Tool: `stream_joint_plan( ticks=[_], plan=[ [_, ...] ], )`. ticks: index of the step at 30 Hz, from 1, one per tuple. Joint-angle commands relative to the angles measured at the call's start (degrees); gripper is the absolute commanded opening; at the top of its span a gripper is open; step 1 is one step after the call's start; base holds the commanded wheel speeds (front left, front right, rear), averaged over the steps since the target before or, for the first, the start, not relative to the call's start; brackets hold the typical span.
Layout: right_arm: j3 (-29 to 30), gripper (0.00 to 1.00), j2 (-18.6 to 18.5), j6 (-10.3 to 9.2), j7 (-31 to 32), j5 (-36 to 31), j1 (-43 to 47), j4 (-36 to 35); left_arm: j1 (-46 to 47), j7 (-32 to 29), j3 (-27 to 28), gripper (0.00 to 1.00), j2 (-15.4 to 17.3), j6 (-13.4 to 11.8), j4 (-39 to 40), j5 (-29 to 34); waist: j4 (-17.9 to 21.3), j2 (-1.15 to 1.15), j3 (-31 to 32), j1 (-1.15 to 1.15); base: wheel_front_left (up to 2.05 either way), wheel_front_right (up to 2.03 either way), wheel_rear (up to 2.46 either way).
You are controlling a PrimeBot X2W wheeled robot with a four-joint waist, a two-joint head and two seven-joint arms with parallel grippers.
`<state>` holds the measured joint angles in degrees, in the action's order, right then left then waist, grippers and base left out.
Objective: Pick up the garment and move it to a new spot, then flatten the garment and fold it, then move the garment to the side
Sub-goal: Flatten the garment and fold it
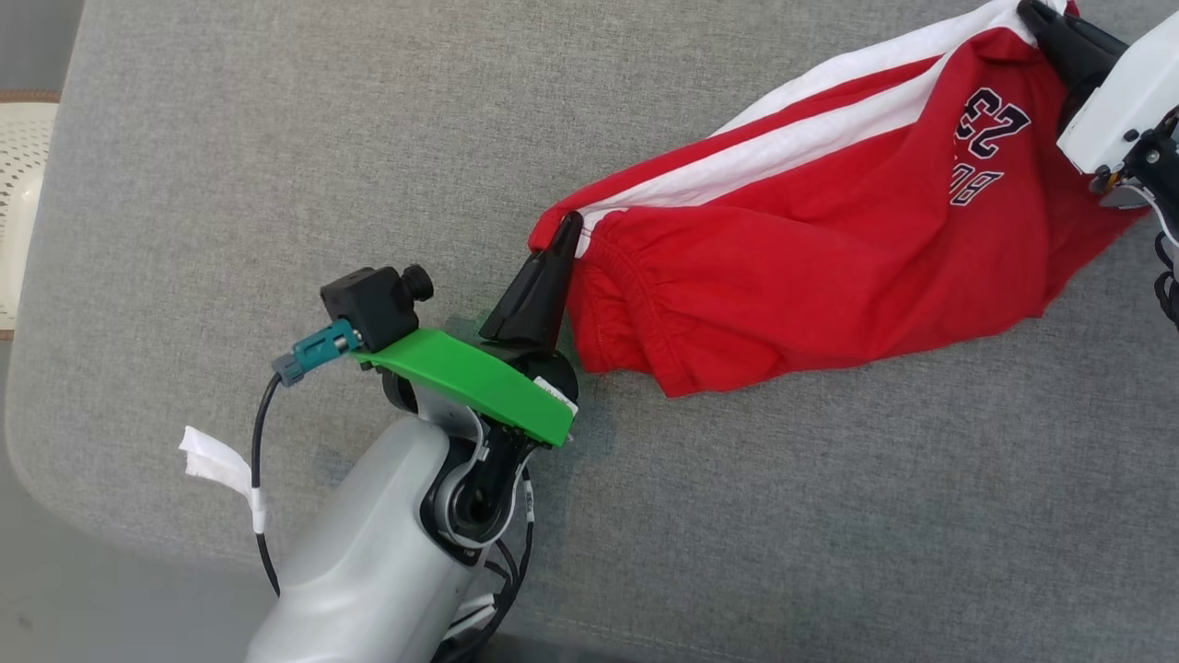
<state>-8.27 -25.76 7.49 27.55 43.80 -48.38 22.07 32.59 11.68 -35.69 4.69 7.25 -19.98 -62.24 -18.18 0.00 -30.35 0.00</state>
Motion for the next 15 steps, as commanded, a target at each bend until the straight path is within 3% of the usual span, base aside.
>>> stream_joint_plan(
  ticks=[1,15],
  plan=[
    [-0.13,0.0,-0.23,-0.01,-0.54,-0.23,-0.64,0.33,0.63,0.5,-0.12,0.0,0.03,0.17,-0.14,0.04,-0.25,0.0,-0.1,0.0,0.0,0.0,0.0],
    [-0.09,0.0,-1.91,-0.01,-1.69,0.08,-0.97,1.6,-1.97,2.07,0.56,0.0,0.61,-0.12,1.6,0.01,-0.45,0.0,0.38,0.0,0.0,0.0,0.0]
  ],
)
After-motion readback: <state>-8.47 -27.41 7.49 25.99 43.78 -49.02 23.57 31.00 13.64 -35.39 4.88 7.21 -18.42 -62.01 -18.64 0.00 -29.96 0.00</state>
